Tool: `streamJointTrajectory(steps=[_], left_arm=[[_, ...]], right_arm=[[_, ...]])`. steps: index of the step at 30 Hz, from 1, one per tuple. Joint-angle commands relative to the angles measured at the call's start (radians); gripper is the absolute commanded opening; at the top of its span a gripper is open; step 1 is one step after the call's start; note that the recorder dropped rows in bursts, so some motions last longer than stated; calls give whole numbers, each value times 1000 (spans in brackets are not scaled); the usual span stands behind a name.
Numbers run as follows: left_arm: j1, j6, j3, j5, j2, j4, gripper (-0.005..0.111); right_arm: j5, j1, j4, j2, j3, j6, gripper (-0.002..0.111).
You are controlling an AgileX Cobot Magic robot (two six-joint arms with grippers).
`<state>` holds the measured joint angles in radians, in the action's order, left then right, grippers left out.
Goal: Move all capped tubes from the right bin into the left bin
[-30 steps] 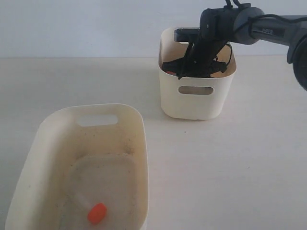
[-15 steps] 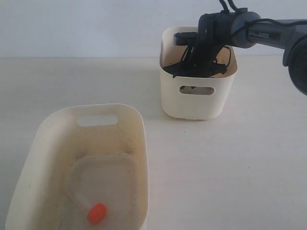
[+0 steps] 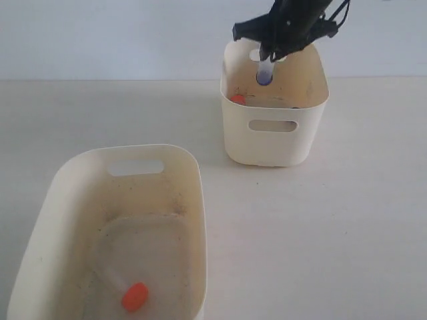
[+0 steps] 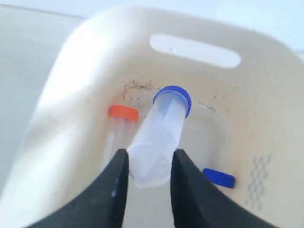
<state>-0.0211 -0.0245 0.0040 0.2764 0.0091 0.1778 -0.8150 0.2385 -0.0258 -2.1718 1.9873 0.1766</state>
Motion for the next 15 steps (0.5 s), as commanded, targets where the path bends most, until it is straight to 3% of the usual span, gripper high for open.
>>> streamJointTrajectory(steps=[1, 15], left_arm=[[1, -12, -4, -15, -2, -1, 4], [1, -12, -4, -15, -2, -1, 4]], right_arm=[[-62, -9, -4, 119, 1, -15, 0], [-186, -9, 38, 244, -9, -121, 0]])
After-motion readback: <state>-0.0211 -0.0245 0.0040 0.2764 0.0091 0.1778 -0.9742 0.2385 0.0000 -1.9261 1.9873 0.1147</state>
